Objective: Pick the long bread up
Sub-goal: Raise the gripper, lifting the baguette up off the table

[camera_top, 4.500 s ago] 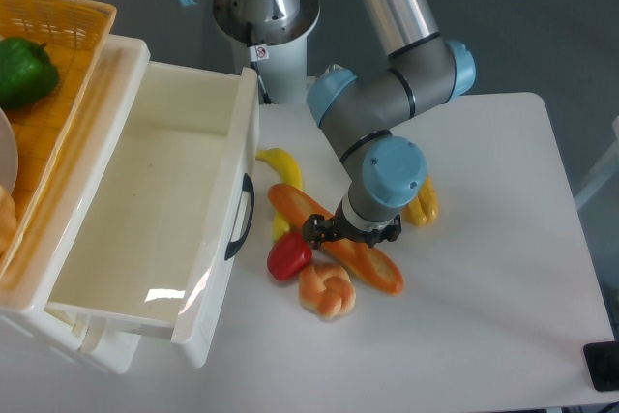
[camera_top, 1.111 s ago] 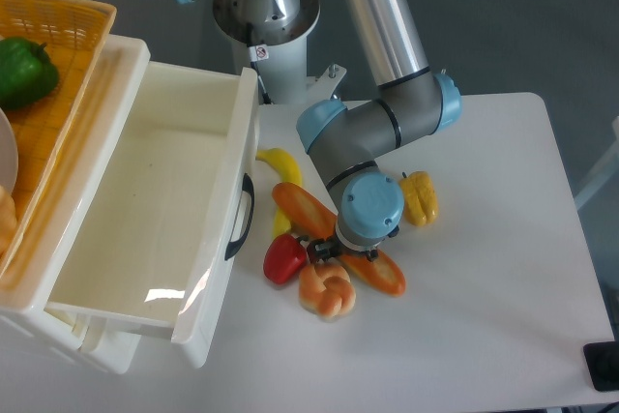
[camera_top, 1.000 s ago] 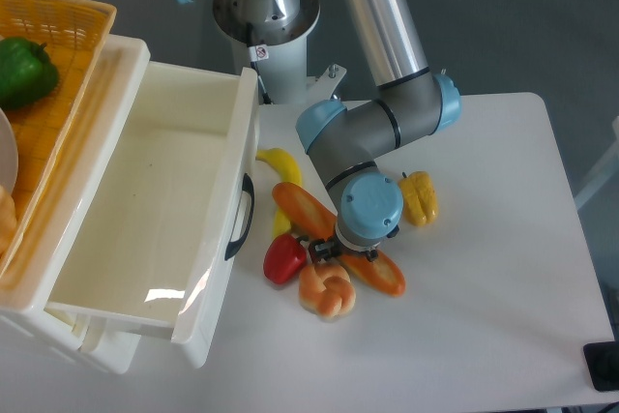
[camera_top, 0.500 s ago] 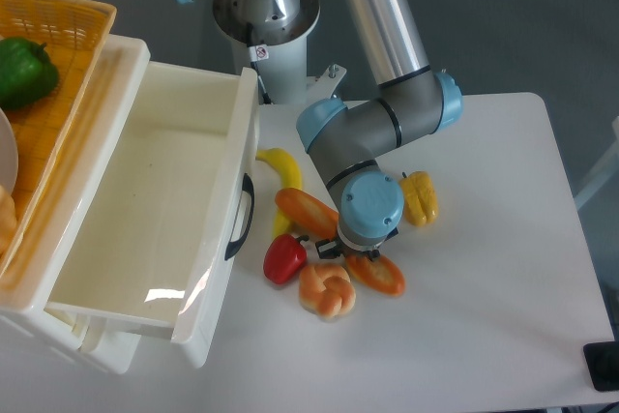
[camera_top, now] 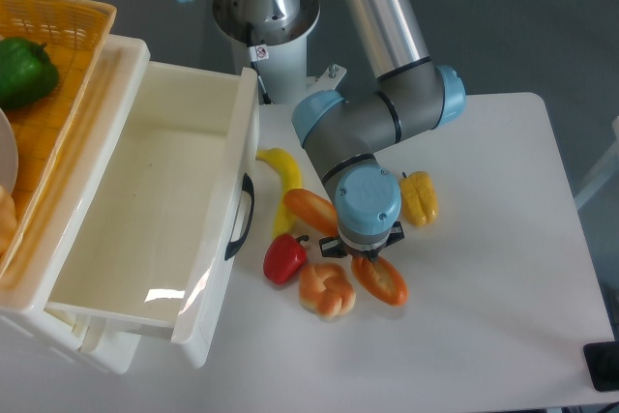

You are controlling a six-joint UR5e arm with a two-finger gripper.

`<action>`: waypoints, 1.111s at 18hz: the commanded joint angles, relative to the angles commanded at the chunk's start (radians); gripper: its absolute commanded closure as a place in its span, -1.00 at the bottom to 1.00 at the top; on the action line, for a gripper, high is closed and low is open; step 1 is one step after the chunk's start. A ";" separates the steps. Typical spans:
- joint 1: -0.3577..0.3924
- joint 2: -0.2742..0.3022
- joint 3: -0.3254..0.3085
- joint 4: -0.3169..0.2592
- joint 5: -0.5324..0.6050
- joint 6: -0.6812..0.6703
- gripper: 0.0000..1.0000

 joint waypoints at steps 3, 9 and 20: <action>-0.003 0.032 0.008 -0.022 -0.004 0.088 1.00; 0.000 0.081 0.049 -0.020 -0.064 0.253 1.00; 0.055 0.115 0.089 -0.013 -0.175 0.559 1.00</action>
